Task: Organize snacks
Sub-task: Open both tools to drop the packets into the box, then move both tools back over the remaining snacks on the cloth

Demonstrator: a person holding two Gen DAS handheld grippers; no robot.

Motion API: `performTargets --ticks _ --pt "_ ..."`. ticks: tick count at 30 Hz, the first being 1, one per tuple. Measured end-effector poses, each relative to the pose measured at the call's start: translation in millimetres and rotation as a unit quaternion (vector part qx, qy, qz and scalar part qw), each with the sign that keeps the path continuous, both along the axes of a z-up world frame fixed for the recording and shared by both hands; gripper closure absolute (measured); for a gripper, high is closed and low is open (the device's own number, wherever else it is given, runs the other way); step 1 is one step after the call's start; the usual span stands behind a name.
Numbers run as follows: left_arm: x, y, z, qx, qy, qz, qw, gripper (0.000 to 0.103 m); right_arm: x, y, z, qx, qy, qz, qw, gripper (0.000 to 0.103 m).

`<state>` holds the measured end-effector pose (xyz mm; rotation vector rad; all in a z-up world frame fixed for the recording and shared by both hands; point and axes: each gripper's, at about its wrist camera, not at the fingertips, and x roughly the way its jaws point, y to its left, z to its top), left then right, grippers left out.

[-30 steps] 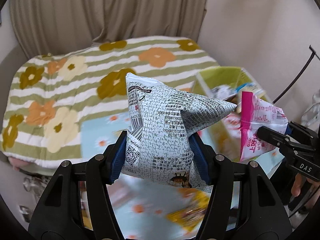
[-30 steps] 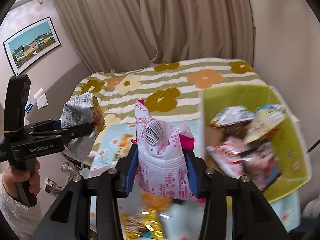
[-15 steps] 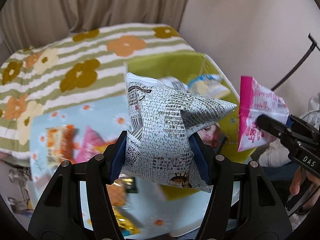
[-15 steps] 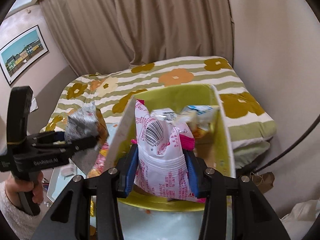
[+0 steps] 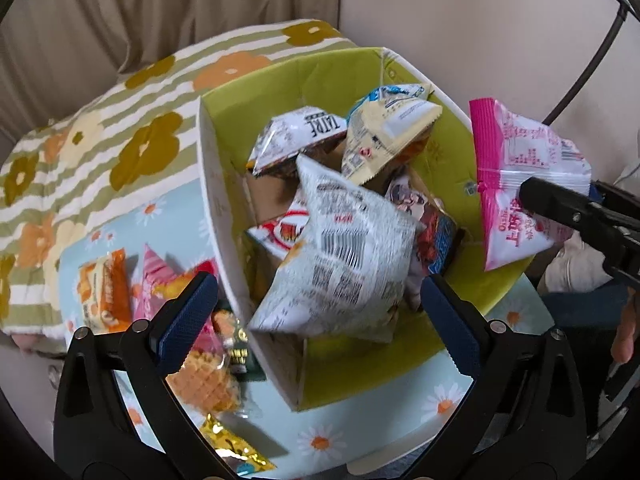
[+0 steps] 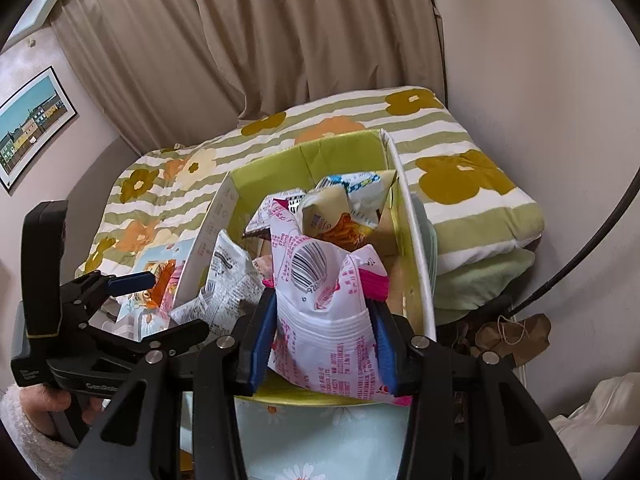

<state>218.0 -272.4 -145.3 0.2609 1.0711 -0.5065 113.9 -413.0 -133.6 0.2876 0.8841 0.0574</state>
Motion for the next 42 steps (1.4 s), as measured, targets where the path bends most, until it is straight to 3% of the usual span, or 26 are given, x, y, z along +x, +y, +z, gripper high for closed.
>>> performTargets --ticks 6,10,11,13,21,27,42 --pt "-7 21 6 -0.020 0.003 0.018 0.9996 0.002 5 4 -8 0.005 0.009 0.011 1.000 0.062" --pt "-8 30 11 -0.032 0.002 0.026 0.9991 0.002 10 7 -14 -0.002 0.018 0.011 1.000 0.053" --pt "-7 33 12 -0.035 0.003 0.029 0.9990 0.002 9 7 -15 -0.004 0.012 0.010 1.000 0.048" --pt "-9 39 13 -0.037 0.004 0.035 0.9987 0.002 6 7 -14 -0.012 -0.003 0.002 1.000 0.000" --pt "-18 62 14 -0.041 0.001 0.059 0.9974 0.002 0 6 -12 -0.005 -0.015 0.012 1.000 0.000" --pt "-27 86 28 -0.036 -0.023 0.084 0.9955 0.002 -3 24 3 -0.016 -0.030 0.046 0.998 0.000" --pt "-63 196 43 -0.037 -0.049 0.193 0.9793 0.002 -7 97 32 -0.004 -0.073 0.143 0.987 0.000"
